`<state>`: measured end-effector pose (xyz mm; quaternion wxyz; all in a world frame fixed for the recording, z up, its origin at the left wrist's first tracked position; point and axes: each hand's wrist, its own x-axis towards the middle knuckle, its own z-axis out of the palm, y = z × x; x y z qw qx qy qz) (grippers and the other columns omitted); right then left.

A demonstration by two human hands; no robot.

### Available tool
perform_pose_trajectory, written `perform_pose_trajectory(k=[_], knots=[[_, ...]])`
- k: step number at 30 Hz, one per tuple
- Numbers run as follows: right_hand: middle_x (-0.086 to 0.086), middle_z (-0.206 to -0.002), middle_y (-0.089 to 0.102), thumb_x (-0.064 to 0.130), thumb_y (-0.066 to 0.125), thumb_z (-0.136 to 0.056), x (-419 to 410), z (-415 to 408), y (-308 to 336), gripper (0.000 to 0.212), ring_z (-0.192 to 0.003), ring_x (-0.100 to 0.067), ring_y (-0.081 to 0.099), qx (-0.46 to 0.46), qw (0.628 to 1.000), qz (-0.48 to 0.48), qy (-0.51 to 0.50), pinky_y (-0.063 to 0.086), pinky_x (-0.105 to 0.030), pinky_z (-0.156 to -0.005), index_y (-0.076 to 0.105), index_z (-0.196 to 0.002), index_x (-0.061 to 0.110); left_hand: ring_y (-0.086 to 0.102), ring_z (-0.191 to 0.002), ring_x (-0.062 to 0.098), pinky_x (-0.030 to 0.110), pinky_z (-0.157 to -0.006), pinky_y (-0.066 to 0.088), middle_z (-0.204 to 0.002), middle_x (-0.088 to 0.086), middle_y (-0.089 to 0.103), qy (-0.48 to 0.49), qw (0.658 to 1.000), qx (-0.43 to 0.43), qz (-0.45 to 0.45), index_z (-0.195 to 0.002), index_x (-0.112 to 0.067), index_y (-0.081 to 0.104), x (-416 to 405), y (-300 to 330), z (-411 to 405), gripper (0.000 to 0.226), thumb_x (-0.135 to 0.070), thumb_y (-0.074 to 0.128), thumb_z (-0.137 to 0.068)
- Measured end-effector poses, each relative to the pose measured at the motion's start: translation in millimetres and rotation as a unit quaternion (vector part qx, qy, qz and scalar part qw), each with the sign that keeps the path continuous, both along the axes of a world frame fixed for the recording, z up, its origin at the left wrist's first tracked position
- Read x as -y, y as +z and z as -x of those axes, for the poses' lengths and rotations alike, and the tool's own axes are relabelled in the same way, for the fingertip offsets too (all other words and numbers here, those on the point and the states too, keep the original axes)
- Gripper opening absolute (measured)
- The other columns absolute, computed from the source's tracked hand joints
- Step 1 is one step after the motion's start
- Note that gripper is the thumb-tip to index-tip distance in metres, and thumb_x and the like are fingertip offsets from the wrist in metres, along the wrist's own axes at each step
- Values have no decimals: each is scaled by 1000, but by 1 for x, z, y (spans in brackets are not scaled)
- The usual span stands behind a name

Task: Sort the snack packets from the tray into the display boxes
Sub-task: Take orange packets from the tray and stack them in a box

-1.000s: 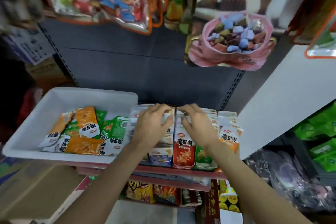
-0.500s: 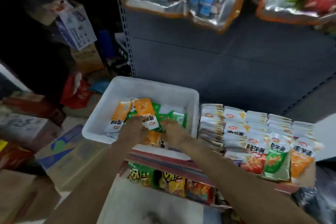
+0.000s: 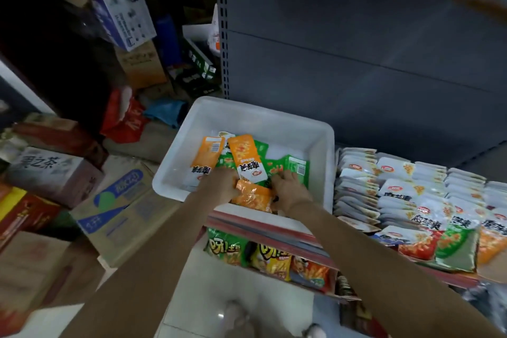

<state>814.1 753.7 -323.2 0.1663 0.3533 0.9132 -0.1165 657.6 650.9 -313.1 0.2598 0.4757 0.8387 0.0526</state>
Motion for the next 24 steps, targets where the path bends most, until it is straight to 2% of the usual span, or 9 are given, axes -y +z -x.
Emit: perform_pose_trajectory(k=[4, 5, 7, 10, 14, 16, 18, 21, 24], knots=[[-5, -119, 51, 15, 64, -86, -8, 0, 5, 15, -114, -23, 44, -74, 997, 18, 10, 44, -40, -93, 58, -100, 19, 56, -105, 23, 38, -87, 47, -116, 4, 61, -14, 998, 19, -52, -116, -14, 63, 0, 2, -1, 41, -38, 68, -82], [-3, -108, 55, 18, 67, -84, -9, -1, 7, 11, -105, -21, 49, -108, 992, 58, -7, 45, -37, -89, 57, -85, 22, 56, -99, 22, 36, -83, 46, -109, 5, 61, -7, 997, 38, -67, -111, -12, 63, 2, 2, -1, 39, -38, 68, -83], [-3, -89, 58, 16, 69, -83, -10, -5, 10, 30, -84, -20, 55, -181, 972, 139, -55, 47, -35, -78, 46, -67, 26, 56, -84, 22, 34, -73, 42, -92, 7, 61, 28, 987, 95, -126, -98, -7, 63, 6, 5, -1, 30, -35, 65, -86], [-6, -76, 57, 16, 68, -84, -9, -9, 24, 28, -66, -14, 56, -292, 918, 228, -142, 48, -35, -69, 46, -67, 20, 43, -63, 17, 31, -62, 32, -66, 6, 46, 88, 957, 161, -225, -72, -5, 50, 8, 19, 0, 33, -30, 59, -91], [-1, -69, 58, 11, 74, -79, -11, -16, 58, 16, -51, 1, 54, -444, 805, 300, -256, 44, -13, -50, 58, -80, 12, 51, -70, 22, 38, -63, 41, -73, 20, 53, 155, 907, 217, -326, -81, 7, 54, 9, 36, -5, 56, -48, 58, -82], [0, -71, 56, 12, 74, -80, -16, -27, 74, 16, -59, -3, 55, -499, 753, 314, -293, 45, -12, -54, 60, -89, 12, 51, -71, 20, 42, -65, 47, -73, 18, 54, 203, 873, 252, -365, -81, 8, 54, 3, 43, -14, 62, -53, 59, -75], [-3, -73, 53, 21, 75, -80, -22, -42, 84, 19, -69, -9, 54, -547, 708, 325, -307, 45, -21, -71, 59, -83, 11, 45, -64, 17, 39, -60, 46, -65, 14, 46, 226, 853, 272, -384, -71, 5, 49, -6, 51, -30, 43, -33, 65, -84], [-2, -74, 66, 19, 71, -83, -30, -69, 98, 10, -72, -15, 60, -583, 676, 311, -325, 48, -30, -72, 67, -77, 12, 40, -56, 14, 28, -55, 34, -59, 6, 42, 211, 846, 287, -396, -66, -6, 46, -24, 67, -65, 31, -16, 63, -89], [-5, -70, 65, 12, 67, -86, -41, -105, 118, 10, -66, -16, 57, -607, 675, 261, -329, 47, -30, -63, 70, -77, 14, 51, -58, 3, 27, -59, 44, -60, -10, 53, 184, 857, 302, -375, -68, -20, 49, -47, 80, -101, 27, -12, 61, -90]])
